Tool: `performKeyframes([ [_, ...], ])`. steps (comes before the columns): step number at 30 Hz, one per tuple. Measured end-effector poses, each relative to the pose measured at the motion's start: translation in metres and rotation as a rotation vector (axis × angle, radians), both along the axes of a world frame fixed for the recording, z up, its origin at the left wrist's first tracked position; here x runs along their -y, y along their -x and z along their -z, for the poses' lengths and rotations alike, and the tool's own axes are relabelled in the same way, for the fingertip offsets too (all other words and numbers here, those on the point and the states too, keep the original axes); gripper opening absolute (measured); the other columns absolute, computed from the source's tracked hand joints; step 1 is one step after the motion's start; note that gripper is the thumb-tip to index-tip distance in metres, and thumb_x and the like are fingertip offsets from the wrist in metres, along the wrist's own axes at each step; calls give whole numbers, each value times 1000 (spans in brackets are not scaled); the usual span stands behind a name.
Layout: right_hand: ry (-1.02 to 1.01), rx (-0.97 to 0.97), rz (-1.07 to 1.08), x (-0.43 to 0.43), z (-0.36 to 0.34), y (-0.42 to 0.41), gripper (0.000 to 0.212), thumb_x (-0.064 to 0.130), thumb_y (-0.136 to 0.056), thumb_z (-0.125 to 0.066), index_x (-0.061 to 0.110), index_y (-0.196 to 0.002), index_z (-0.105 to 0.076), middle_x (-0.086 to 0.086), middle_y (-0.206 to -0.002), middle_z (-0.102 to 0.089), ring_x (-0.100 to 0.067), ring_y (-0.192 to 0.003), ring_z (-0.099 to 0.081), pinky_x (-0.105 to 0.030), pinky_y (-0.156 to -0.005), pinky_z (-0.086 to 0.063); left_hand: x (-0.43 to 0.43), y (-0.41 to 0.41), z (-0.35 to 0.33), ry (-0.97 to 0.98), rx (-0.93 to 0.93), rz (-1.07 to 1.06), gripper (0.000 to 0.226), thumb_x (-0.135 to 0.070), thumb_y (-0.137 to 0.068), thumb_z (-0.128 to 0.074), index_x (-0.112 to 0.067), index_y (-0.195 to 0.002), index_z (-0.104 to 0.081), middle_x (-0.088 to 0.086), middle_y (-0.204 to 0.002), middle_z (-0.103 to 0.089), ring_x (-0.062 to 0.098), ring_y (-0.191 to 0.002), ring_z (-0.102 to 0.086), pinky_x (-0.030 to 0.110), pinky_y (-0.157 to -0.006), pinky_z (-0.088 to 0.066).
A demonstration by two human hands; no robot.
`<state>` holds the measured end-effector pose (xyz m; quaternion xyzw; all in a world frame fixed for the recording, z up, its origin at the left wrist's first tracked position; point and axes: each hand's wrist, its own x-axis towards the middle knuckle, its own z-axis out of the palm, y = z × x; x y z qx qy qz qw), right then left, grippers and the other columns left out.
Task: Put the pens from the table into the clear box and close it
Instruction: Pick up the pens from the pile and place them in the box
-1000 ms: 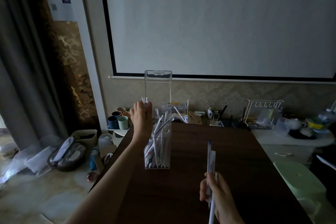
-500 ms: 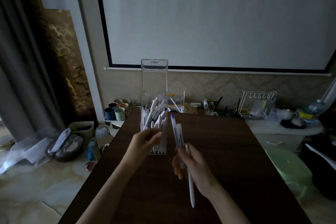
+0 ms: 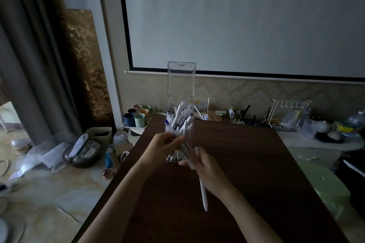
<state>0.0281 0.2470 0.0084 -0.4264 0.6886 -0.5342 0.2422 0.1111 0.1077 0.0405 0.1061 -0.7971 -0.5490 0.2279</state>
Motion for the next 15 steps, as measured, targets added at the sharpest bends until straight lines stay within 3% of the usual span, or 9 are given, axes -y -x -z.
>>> performKeyframes([
  [1,3,-27,10,4,-2,2,37,47,-92,-35,20,-106,-55,-1,-101,-72,-1,-96,-66,-15,-79,-47,4,2,-3,14,-8,-12,18,-15,-91,-49,-4,-89,-63,19,-81,-62,22,-70,-56,20,-60,-46],
  [4,97,-42,154,15,-8,14,41,41,-98,-25,12,-98,-53,-10,-101,-67,-19,-93,-63,-31,-73,-48,18,9,-21,63,-118,-169,21,-13,-93,-45,-15,-78,-58,2,-71,-60,0,-57,-57,15,-55,-49],
  [5,136,-17,233,18,-11,22,45,39,-99,-21,8,-97,-53,-11,-99,-64,-20,-93,-60,-27,-72,-44,25,11,-28,80,-172,-243,22,-13,-94,-44,-15,-76,-57,1,-68,-58,-2,-53,-56,14,-52,-48],
  [8,195,112,378,26,-30,47,32,30,-96,-28,5,-86,-46,-6,-85,-47,-17,-83,-46,-22,-68,-35,45,16,-48,167,-279,-380,20,-14,-94,-45,-8,-79,-56,-1,-65,-57,-2,-51,-56,11,-49,-45],
  [11,326,81,456,37,-53,61,25,33,-80,-29,9,-82,-33,-1,-74,-31,-12,-67,-32,-23,-59,-29,61,25,-58,278,-258,-432,19,-17,-94,-47,-9,-79,-56,-5,-65,-57,1,-52,-57,9,-49,-45],
  [15,535,5,537,57,-78,72,17,18,-99,-26,16,-84,-34,-4,-75,-38,-13,-60,-41,-19,-53,-40,72,42,-62,433,-123,-452,20,-19,-93,-49,-9,-76,-54,-5,-61,-54,6,-54,-54,7,-51,-45],
])
